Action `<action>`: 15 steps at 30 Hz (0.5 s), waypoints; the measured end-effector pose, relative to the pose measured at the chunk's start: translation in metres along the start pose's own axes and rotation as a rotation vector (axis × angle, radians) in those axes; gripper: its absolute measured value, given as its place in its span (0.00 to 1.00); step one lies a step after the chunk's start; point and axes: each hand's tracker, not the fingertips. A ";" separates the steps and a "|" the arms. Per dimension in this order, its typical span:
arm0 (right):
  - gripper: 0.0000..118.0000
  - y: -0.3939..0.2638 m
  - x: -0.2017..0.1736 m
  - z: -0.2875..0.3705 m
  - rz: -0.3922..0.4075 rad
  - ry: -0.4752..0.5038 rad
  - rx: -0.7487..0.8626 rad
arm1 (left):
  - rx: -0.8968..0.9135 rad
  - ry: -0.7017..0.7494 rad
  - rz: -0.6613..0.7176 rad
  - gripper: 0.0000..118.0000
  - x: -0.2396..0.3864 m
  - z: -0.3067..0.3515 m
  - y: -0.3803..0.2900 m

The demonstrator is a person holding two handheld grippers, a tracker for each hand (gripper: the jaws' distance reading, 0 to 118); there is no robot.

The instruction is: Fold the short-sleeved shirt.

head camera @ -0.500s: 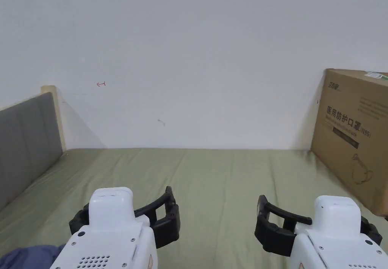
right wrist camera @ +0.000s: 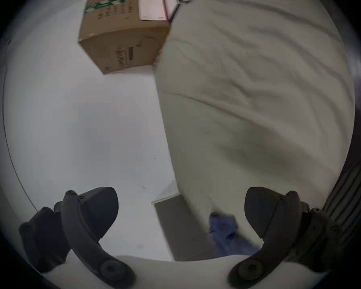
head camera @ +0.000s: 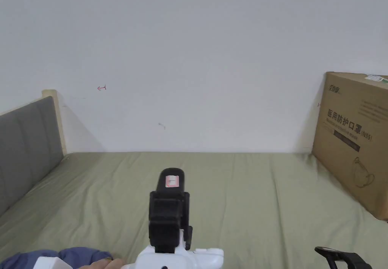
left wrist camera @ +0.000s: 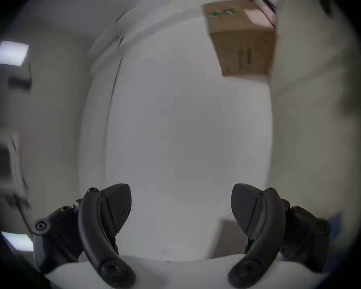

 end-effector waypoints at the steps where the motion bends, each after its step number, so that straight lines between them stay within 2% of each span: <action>1: 1.00 -0.003 -0.015 0.005 0.157 0.017 0.063 | -0.077 -0.062 0.213 0.86 -0.014 -0.005 -0.003; 2: 1.00 -0.009 -0.029 0.009 0.292 0.035 0.111 | -0.167 -0.102 0.404 0.86 -0.028 -0.011 -0.006; 3: 1.00 -0.016 -0.049 0.014 0.482 0.066 0.171 | -0.258 -0.122 0.615 0.86 -0.042 -0.018 -0.014; 4: 1.00 -0.027 -0.069 0.018 0.702 0.102 0.235 | -0.343 -0.147 0.857 0.86 -0.054 -0.024 -0.026; 6: 1.00 -0.061 -0.097 0.024 1.109 0.144 0.366 | -0.452 -0.191 1.250 0.86 -0.078 -0.034 -0.056; 7: 1.00 -0.078 -0.101 0.027 1.302 0.139 0.448 | -0.509 -0.195 1.418 0.86 -0.082 -0.035 -0.069; 8: 1.00 -0.092 -0.102 0.028 1.456 0.174 0.485 | -0.513 -0.189 1.513 0.86 -0.082 -0.031 -0.079; 9: 1.00 -0.106 -0.102 0.029 1.604 0.160 0.507 | -0.506 -0.177 1.611 0.86 -0.050 -0.033 -0.103; 10: 1.00 -0.121 -0.100 0.028 1.712 0.133 0.524 | -0.497 -0.156 1.648 0.86 -0.046 -0.030 -0.109; 11: 1.00 -0.130 -0.097 0.027 1.755 0.123 0.530 | -0.490 -0.139 1.656 0.86 -0.043 -0.028 -0.113; 13: 1.00 -0.144 -0.090 0.027 1.798 0.158 0.534 | -0.486 -0.129 1.624 0.86 -0.042 -0.019 -0.106; 15: 1.00 -0.148 -0.087 0.028 1.785 0.179 0.511 | -0.478 -0.136 1.586 0.86 -0.038 -0.020 -0.106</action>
